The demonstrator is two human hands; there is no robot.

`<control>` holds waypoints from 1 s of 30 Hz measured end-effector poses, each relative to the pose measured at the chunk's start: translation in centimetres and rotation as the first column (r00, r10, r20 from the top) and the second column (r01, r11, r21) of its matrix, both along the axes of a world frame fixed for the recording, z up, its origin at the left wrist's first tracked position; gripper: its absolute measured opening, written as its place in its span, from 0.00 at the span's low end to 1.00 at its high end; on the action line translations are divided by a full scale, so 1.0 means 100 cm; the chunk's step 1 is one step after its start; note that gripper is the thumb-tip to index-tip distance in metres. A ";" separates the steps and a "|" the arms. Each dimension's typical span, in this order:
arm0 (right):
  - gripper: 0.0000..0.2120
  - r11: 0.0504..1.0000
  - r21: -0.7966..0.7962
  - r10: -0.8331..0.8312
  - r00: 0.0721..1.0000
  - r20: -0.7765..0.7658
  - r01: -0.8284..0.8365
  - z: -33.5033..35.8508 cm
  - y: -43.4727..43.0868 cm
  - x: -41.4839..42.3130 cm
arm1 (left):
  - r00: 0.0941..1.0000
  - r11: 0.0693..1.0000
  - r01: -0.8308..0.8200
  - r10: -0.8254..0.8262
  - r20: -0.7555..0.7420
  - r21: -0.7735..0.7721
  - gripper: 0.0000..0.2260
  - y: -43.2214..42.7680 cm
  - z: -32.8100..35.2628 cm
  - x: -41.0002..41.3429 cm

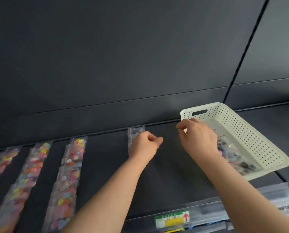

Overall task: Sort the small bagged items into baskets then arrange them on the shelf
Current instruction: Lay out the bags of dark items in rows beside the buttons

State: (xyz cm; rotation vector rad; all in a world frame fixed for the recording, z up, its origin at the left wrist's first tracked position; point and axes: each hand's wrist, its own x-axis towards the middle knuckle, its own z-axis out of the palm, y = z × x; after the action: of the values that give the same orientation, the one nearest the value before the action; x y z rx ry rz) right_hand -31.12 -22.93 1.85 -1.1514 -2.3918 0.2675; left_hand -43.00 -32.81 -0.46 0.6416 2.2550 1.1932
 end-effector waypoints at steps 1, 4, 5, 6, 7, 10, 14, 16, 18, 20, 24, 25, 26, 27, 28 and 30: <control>0.09 0.999 0.026 -0.028 0.999 0.022 0.027 0.002 0.008 0.012 | 0.999 0.999 0.039 -0.039 0.003 0.000 0.08 0.006 0.002 0.008; 0.13 0.994 0.034 -0.112 0.985 0.134 0.108 -0.003 0.038 0.046 | 0.990 0.990 0.138 -0.138 0.012 0.021 0.06 0.022 0.004 0.030; 0.15 0.992 0.017 -0.128 0.974 0.186 0.127 -0.007 0.048 0.055 | 0.988 0.988 0.155 -0.155 0.009 0.019 0.06 0.026 0.003 0.036; 0.15 0.990 -0.008 -0.136 0.961 0.242 0.142 -0.011 0.057 0.063 | 0.986 0.986 0.165 -0.165 0.001 0.010 0.05 0.029 0.004 0.041; 0.13 0.988 -0.038 -0.131 0.944 0.301 0.149 -0.015 0.063 0.068 | 0.985 0.985 0.172 -0.172 -0.009 0.001 0.05 0.031 0.004 0.045; 0.09 0.980 -0.135 -0.083 0.921 0.381 0.144 -0.024 0.073 0.075 | 0.985 0.985 0.172 -0.173 -0.020 -0.010 0.04 0.036 0.006 0.053; 0.06 0.977 -0.155 -0.098 0.953 0.288 0.148 -0.027 0.076 0.079 | 0.988 0.988 0.151 -0.151 -0.003 0.014 0.03 0.040 0.010 0.057; 0.06 0.981 -0.145 -0.095 0.975 0.203 0.125 -0.025 0.076 0.081 | 0.989 0.989 0.147 -0.147 0.002 0.037 0.02 0.041 0.012 0.059; 0.06 0.980 -0.196 -0.031 0.998 0.050 0.040 -0.019 0.077 0.081 | 0.990 0.988 0.144 -0.144 0.004 0.061 0.02 0.042 0.014 0.059; 0.04 0.969 -0.239 0.041 0.995 -0.089 -0.061 -0.007 0.074 0.080 | 0.990 0.986 0.136 -0.138 0.007 0.096 0.01 0.043 0.016 0.059; 0.02 0.957 -0.117 0.238 0.949 -0.207 -0.266 0.021 0.056 0.068 | 0.980 0.956 0.196 -0.198 -0.012 0.218 0.18 0.037 0.023 0.057; 0.02 0.944 -0.106 0.283 0.933 -0.223 -0.311 0.027 0.050 0.064 | 0.973 0.944 0.230 -0.229 -0.029 0.235 0.22 0.034 0.025 0.055; 0.02 0.927 -0.120 0.321 0.917 -0.236 -0.355 0.032 0.045 0.060 | 0.965 0.933 0.263 -0.259 -0.051 0.245 0.23 0.031 0.027 0.053; 0.02 0.905 -0.158 0.350 0.902 -0.253 -0.395 0.035 0.040 0.055 | 0.958 0.924 0.287 -0.278 -0.073 0.251 0.20 0.028 0.028 0.050; 0.03 0.878 -0.209 0.366 0.886 -0.286 -0.430 0.037 0.036 0.050 | 0.955 0.920 0.298 -0.285 -0.088 0.254 0.15 0.024 0.030 0.046; 0.04 0.823 -0.316 0.325 0.848 -0.420 -0.472 0.036 0.028 0.038 | 0.961 0.929 0.275 -0.254 -0.112 0.246 0.04 0.015 0.032 0.039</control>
State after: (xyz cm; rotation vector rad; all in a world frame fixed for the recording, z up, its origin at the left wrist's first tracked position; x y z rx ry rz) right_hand -27.34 -20.10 5.43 -0.6492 -2.2821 1.0710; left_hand -39.10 -31.26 2.70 1.0746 2.0064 1.3549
